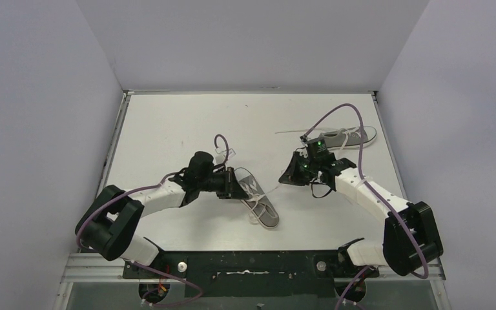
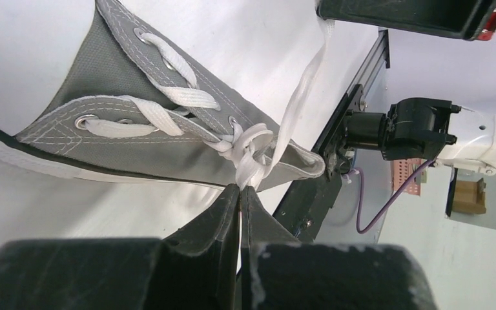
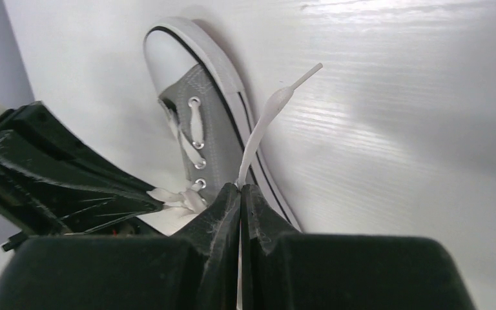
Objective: Tie the shoes
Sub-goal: Wrap the shoelace around the shoelace.
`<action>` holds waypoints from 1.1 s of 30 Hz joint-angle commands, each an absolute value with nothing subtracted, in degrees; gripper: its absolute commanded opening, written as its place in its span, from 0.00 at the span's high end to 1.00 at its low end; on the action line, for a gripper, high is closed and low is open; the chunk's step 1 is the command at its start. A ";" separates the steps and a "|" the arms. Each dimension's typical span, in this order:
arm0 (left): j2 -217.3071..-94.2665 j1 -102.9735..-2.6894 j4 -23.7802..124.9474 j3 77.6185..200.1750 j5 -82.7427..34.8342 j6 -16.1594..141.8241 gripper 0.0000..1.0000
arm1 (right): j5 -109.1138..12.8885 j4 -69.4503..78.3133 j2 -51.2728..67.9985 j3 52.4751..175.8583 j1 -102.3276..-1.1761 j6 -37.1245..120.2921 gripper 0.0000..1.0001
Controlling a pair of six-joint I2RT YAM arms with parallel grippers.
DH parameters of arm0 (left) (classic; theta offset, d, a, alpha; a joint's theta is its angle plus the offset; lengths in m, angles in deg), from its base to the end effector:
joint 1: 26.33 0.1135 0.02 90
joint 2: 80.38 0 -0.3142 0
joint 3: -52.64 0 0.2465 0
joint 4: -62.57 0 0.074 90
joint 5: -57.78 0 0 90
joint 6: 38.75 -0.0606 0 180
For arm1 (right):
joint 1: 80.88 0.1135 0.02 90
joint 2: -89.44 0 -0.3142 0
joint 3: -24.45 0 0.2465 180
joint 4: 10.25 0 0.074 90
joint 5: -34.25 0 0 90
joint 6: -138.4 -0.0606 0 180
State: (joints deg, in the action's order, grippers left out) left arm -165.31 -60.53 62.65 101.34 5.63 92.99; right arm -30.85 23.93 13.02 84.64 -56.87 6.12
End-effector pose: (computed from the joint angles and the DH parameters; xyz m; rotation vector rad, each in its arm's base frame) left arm 0.2185 -0.1935 0.2089 0.2603 2.4323 -1.4044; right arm 0.2318 0.1312 0.2506 0.2101 2.6161 0.9985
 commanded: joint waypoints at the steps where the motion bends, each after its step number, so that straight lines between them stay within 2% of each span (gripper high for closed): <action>1: -161.59 -60.55 64.77 99.93 3.86 92.29 1.00 | -38.67 30.15 17.74 86.46 -58.05 8.94 1.00; 12: -161.60 -61.92 59.53 102.10 4.64 89.07 1.00 | -24.95 18.51 15.59 84.24 -57.93 7.62 1.00; 18: -163.24 -62.28 59.94 104.75 4.94 89.20 0.84 | -23.99 18.17 15.60 83.31 -57.61 7.83 1.00; 25: -165.69 -63.63 63.88 104.91 5.75 89.86 0.47 | -23.34 16.94 14.74 83.45 -57.31 7.09 1.00; 29: -165.96 -66.09 60.95 106.36 2.52 87.24 0.38 | -23.18 16.51 14.54 83.44 -57.19 6.82 1.00; 33: -167.03 -67.55 60.18 107.58 -0.45 87.21 0.39 | -23.01 16.03 14.23 83.60 -57.07 6.57 1.00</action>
